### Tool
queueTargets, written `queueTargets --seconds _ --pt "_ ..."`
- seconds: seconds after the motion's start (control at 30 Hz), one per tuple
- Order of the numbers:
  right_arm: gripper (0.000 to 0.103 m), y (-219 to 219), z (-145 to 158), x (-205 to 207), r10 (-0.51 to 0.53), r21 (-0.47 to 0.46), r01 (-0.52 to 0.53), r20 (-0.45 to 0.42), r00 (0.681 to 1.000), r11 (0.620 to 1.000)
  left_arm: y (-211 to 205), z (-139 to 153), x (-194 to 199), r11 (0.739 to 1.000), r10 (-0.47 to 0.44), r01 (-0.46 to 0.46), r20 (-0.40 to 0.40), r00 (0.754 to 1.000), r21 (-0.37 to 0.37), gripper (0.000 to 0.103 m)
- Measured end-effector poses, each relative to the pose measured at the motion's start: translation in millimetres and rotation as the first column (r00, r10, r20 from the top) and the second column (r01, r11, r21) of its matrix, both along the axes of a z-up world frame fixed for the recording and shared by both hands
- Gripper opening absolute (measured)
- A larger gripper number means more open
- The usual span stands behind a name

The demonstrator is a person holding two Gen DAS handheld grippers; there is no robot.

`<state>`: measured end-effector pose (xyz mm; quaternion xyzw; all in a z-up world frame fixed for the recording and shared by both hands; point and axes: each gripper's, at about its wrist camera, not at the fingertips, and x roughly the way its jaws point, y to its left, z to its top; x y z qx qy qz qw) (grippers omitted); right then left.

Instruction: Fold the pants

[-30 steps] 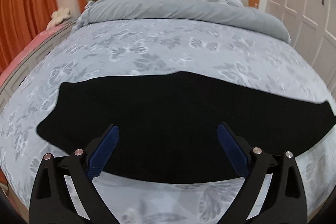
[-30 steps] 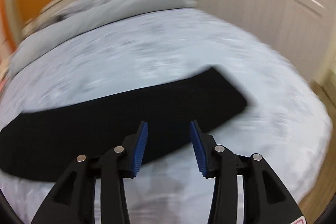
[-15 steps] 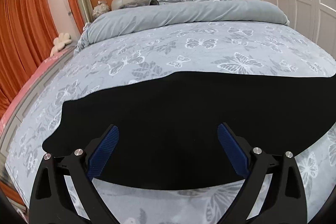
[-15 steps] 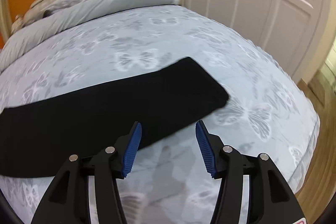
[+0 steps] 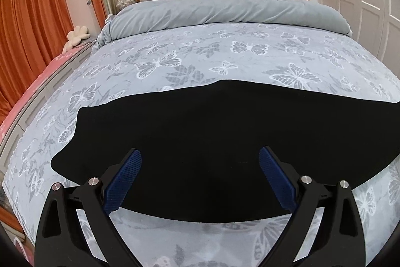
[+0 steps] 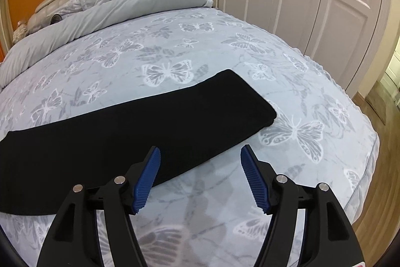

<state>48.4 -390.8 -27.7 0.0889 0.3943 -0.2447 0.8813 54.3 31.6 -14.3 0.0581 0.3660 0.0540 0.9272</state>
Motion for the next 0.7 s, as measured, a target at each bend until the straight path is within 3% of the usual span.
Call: queueTargets --seconds 0.3,0.47,0.7 --pt "0.066 -17 3 -6 -0.049 0.001 0.049 0.013 0.999 0.999 -2 -6 3 1.0 0.003 -0.003 -0.021 1.0 0.006 0.093" --pt "0.075 -46 6 -18 -0.136 0.017 0.136 0.04 0.99 0.991 0 -5 3 1.0 0.007 -0.007 -0.027 1.0 -0.008 0.093" --pt "0.075 -95 -25 -16 -0.229 0.137 0.225 0.015 0.973 0.965 6 -4 1 0.999 0.013 -0.014 -0.032 0.999 -0.028 0.093"
